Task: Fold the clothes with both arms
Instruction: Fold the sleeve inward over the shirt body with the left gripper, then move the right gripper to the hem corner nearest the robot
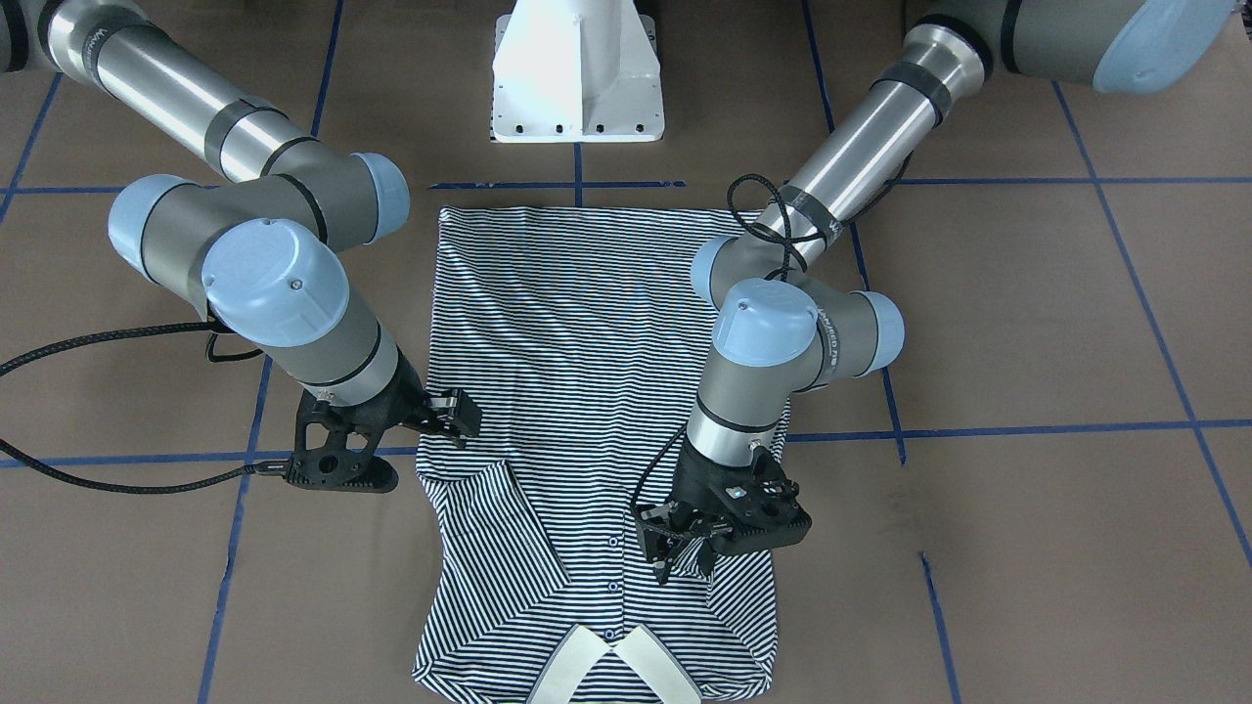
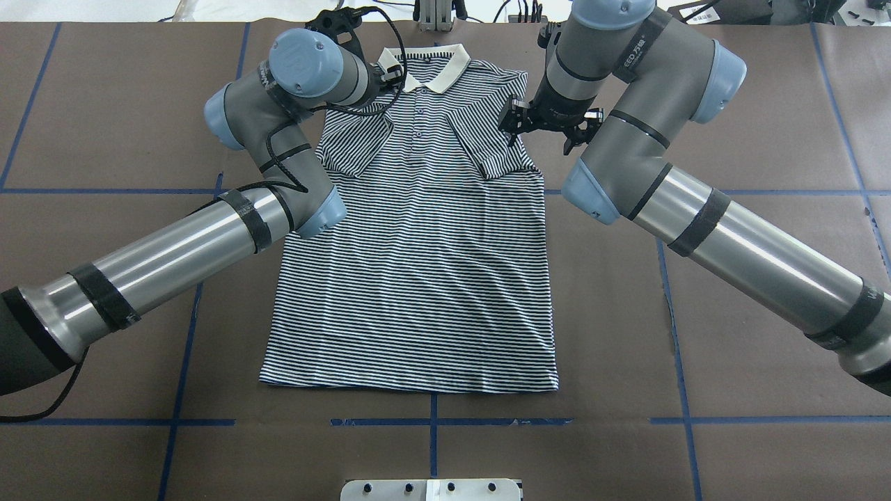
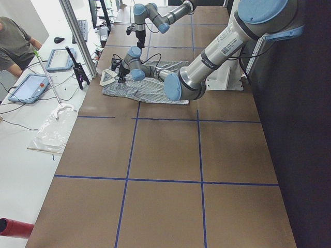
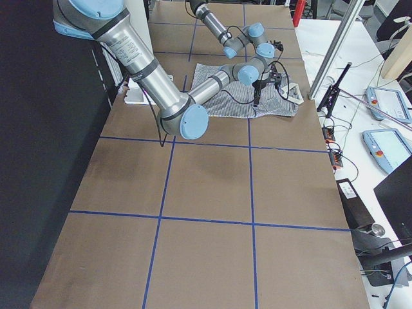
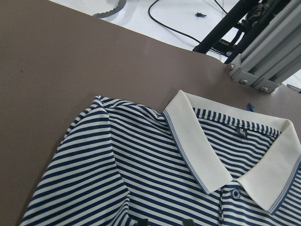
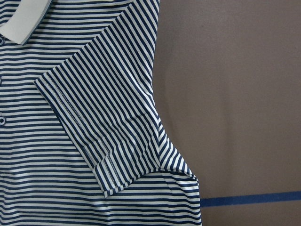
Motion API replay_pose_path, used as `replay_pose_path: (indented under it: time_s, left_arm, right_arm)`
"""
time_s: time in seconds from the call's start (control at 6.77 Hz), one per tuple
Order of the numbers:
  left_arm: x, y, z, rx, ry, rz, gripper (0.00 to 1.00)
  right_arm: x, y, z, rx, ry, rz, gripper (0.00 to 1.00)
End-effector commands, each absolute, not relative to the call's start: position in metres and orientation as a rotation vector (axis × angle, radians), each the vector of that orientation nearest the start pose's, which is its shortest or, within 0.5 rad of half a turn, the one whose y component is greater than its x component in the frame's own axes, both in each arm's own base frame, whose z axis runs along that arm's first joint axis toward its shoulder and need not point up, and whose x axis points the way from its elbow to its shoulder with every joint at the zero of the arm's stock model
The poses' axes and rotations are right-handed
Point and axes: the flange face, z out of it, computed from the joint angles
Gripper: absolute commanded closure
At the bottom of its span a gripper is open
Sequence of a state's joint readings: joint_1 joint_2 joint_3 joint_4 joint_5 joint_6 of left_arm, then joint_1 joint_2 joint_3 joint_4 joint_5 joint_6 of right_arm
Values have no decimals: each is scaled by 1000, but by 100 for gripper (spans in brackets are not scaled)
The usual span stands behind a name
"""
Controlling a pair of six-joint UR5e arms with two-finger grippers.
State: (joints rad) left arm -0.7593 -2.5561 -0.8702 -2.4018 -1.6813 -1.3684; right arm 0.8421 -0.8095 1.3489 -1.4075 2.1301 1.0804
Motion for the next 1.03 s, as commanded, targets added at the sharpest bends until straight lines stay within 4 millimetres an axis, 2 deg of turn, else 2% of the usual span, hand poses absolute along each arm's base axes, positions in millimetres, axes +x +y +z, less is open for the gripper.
replay_pose_path:
  time_s: [0.0,0.15,0.3,0.44,0.59,0.74,0.89]
  left_arm:
    - [539,-664,241,346,1093,-328,0]
    - [523,-646,251,335,1086,-308,0]
    - [503,-624,258,299,1000,-239,0]
    - [472,-593,258,310,944,-157,0]
    - [431,-555,278,340,955,-116,0]
    - [398,-525,306,348,944,-96,0]
    - [384,-512,312,355,946,-90,0]
  right_arm:
    - [-444,-614,280,23,-904,129,0]
    - [-457,-594,277,-14,-916,173,0]
    - [-460,-569,271,-26,-936,199,0]
    - [-472,-509,274,5,-936,209,0]
    - [-485,-455,277,5,-931,245,0]
    - [-503,-396,294,-5,-907,285,0]
    - [-503,-338,312,18,-886,263,0]
